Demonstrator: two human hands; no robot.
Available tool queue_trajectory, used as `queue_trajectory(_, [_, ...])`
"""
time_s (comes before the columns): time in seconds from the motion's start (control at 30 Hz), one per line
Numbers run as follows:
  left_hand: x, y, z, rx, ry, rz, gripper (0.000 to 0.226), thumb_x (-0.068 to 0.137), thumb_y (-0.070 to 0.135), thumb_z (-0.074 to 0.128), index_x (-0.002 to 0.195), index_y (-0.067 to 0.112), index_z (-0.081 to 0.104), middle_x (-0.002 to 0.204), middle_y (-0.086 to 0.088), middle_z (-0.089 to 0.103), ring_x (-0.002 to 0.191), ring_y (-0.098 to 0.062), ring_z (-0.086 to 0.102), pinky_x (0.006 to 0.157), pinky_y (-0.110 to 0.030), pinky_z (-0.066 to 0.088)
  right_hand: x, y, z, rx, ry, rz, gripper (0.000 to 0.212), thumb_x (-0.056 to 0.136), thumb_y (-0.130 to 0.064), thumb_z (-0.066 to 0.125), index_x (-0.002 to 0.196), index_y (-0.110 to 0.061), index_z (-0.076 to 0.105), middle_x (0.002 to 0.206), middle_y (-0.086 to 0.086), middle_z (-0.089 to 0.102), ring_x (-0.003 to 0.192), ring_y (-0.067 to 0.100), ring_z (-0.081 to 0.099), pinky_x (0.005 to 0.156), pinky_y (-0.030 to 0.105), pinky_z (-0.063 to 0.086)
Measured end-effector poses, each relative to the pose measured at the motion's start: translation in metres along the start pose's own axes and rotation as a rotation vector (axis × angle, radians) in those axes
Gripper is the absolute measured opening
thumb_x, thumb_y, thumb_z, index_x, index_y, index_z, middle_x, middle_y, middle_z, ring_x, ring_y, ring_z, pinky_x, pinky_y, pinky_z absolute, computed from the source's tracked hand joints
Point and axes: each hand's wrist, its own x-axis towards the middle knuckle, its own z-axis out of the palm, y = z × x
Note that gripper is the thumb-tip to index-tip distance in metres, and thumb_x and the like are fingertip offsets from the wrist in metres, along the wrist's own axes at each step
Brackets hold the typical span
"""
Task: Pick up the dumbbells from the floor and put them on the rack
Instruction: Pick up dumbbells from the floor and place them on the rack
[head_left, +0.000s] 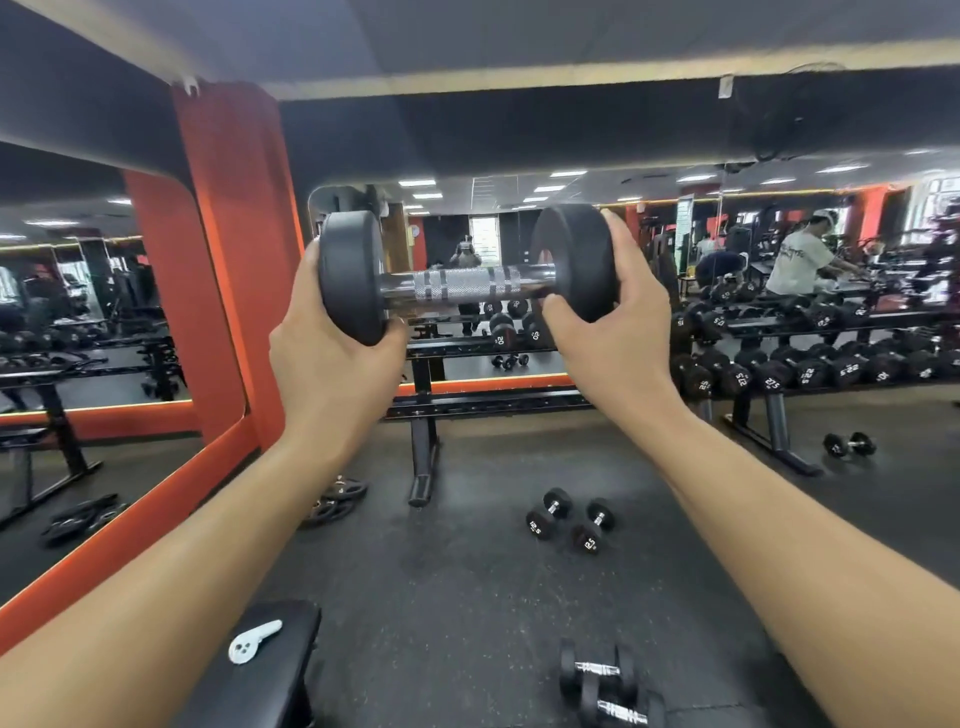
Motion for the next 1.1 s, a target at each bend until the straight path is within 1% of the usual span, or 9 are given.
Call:
queue_trajectory(0.1, [0.02,-0.042,0.023,0.019,-0.017,0.0,0.073,0.078,0.025,0.078,0.145,0.028,0.05,0.106,0.018,0.065,0.085,0.011,0.061,0.075,0.004,0.038,0.019,0.042,0.037,0.01,-0.005,0.015,0.08,0.087,-0.011,0.073,0.159,-0.02,0.04,0.147,-0.009,0.058,0.128,0.005,0.058,0.108,0.029,0.052])
queue_trajectory(0.27, [0.059,-0.111,0.084,0.072,-0.015,-0.028,0.074,0.076,0.024,0.08,0.144,0.032,0.051,0.105,0.017,0.067,0.093,-0.007,0.064,0.088,-0.02,0.053,0.061,0.127,0.094,0.013,-0.035,0.031,0.08,0.084,-0.014,0.074,0.157,-0.019,0.043,0.145,-0.005,0.06,0.129,0.01,0.059,0.109,0.036,0.051])
queue_trajectory(0.33, [0.076,-0.143,0.117,0.08,-0.015,-0.021,0.074,0.075,0.024,0.081,0.143,0.031,0.052,0.099,0.025,0.064,0.087,0.002,0.063,0.088,-0.018,0.053,0.084,0.166,0.115,0.011,-0.051,0.03,0.08,0.083,-0.016,0.074,0.157,-0.018,0.044,0.144,-0.004,0.061,0.129,0.012,0.06,0.109,0.037,0.052])
queue_trajectory(0.43, [0.108,-0.182,0.167,0.092,-0.005,-0.037,0.077,0.074,0.023,0.081,0.145,0.032,0.051,0.099,0.03,0.062,0.084,0.011,0.061,0.082,-0.005,0.047,0.128,0.219,0.143,0.003,-0.083,0.012,0.076,0.082,-0.015,0.073,0.154,-0.017,0.047,0.137,-0.003,0.064,0.121,0.012,0.063,0.1,0.032,0.057])
queue_trajectory(0.63, [0.171,-0.259,0.26,0.121,0.01,-0.043,0.073,0.072,0.029,0.08,0.141,0.027,0.055,0.115,0.015,0.07,0.102,-0.008,0.066,0.094,-0.029,0.054,0.207,0.317,0.201,-0.004,-0.138,-0.002,0.07,0.081,-0.016,0.072,0.148,-0.019,0.052,0.128,-0.003,0.066,0.108,0.013,0.065,0.081,0.019,0.056])
queue_trajectory(0.77, [0.211,-0.307,0.31,0.152,-0.011,-0.023,0.071,0.076,0.029,0.079,0.142,0.028,0.054,0.108,0.019,0.067,0.095,-0.003,0.063,0.087,-0.017,0.051,0.251,0.376,0.241,0.002,-0.151,-0.007,0.066,0.08,-0.019,0.071,0.144,-0.02,0.055,0.122,-0.002,0.067,0.102,0.017,0.066,0.073,0.018,0.053])
queue_trajectory(0.9, [0.255,-0.372,0.364,0.139,-0.022,-0.046,0.073,0.079,0.028,0.079,0.145,0.031,0.051,0.103,0.022,0.067,0.084,0.006,0.062,0.074,0.004,0.039,0.295,0.438,0.293,0.021,-0.126,-0.008,0.073,0.078,-0.022,0.071,0.149,-0.019,0.052,0.128,-0.003,0.067,0.109,0.016,0.067,0.088,0.032,0.061])
queue_trajectory(1.0, [0.294,-0.429,0.405,0.099,-0.026,-0.033,0.075,0.078,0.026,0.081,0.146,0.029,0.051,0.097,0.035,0.059,0.082,0.022,0.058,0.071,0.008,0.035,0.331,0.485,0.337,-0.001,-0.121,0.0,0.08,0.077,-0.023,0.072,0.153,-0.018,0.049,0.13,-0.003,0.068,0.113,0.014,0.068,0.094,0.036,0.061])
queue_trajectory(1.1, [0.347,-0.487,0.45,0.078,-0.027,-0.024,0.069,0.077,0.026,0.081,0.142,0.03,0.055,0.098,0.027,0.063,0.088,0.0,0.062,0.073,0.004,0.037,0.374,0.531,0.387,-0.019,-0.102,-0.005,0.083,0.077,-0.022,0.073,0.155,-0.015,0.047,0.135,-0.003,0.067,0.118,0.011,0.066,0.1,0.036,0.058])
